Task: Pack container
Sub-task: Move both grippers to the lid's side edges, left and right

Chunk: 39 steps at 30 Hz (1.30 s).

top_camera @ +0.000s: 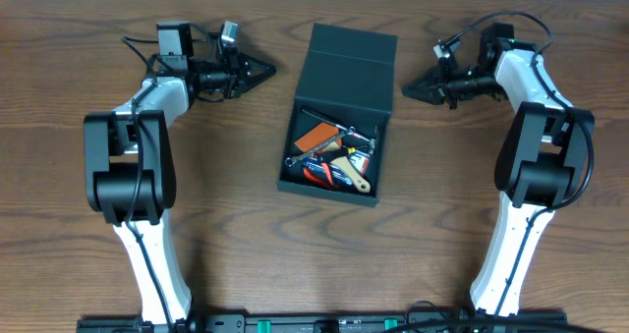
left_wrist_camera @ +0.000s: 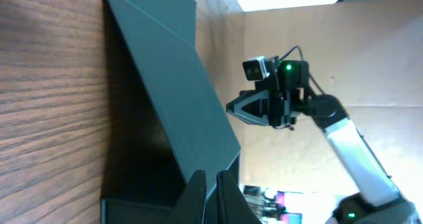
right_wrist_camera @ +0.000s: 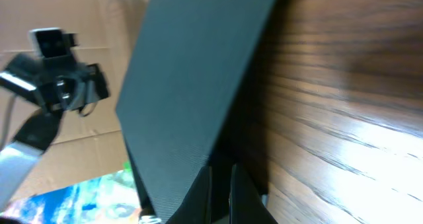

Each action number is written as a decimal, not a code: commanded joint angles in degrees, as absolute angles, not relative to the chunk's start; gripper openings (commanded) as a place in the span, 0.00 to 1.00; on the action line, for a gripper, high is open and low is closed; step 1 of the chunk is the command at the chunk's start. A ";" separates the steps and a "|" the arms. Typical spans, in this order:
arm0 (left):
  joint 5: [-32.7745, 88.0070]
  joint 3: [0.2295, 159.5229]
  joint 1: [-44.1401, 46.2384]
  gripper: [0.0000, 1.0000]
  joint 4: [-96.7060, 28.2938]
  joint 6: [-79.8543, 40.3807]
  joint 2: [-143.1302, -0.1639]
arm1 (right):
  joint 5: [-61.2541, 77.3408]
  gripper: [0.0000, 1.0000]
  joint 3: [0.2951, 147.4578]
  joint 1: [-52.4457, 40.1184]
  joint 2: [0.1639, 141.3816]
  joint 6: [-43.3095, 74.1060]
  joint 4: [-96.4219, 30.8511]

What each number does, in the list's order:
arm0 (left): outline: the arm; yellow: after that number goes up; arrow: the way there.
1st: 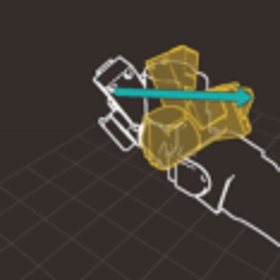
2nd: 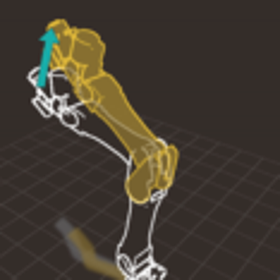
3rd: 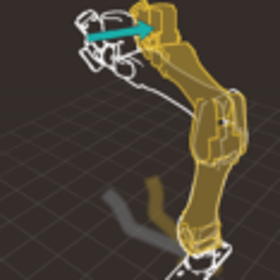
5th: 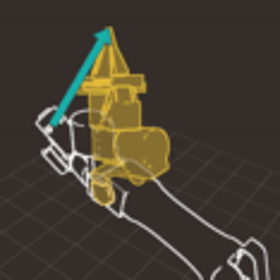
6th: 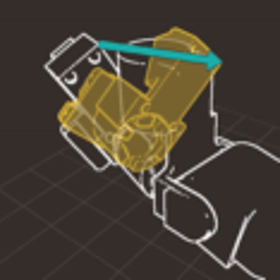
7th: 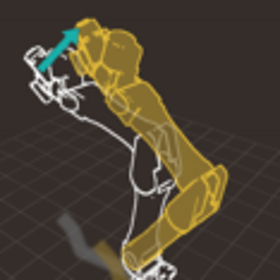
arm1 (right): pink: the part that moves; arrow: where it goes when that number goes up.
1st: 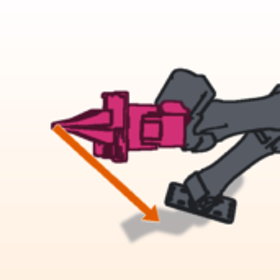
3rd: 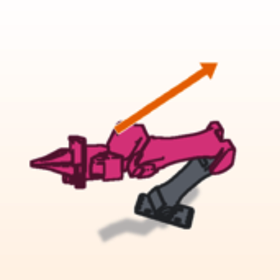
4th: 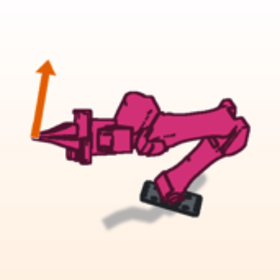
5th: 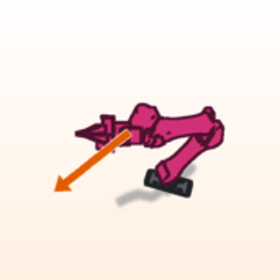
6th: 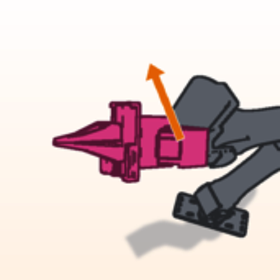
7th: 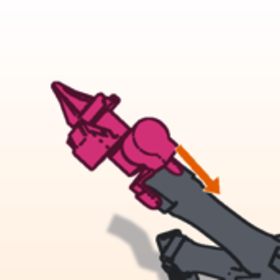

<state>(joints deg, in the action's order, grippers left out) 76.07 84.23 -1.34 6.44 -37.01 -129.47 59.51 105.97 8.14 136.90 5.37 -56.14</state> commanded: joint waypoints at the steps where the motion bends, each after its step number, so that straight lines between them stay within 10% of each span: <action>1: 80.38 84.62 -1.61 0.06 8.82 -42.81 -131.83 | 64.10 0.01 105.84 8.23 137.91 4.23 -55.66; 14: 83.81 84.62 -1.58 0.06 18.92 -43.20 -134.50 | 64.10 0.01 105.84 8.21 137.91 2.63 -51.68; 30: 71.29 85.17 -1.87 0.05 19.88 -78.17 -134.50 | 72.53 0.01 105.84 10.33 137.91 55.81 -15.38; 39: 71.64 85.17 -1.91 0.05 19.31 -72.29 -134.50 | 72.47 0.01 105.84 11.57 138.50 45.17 -26.55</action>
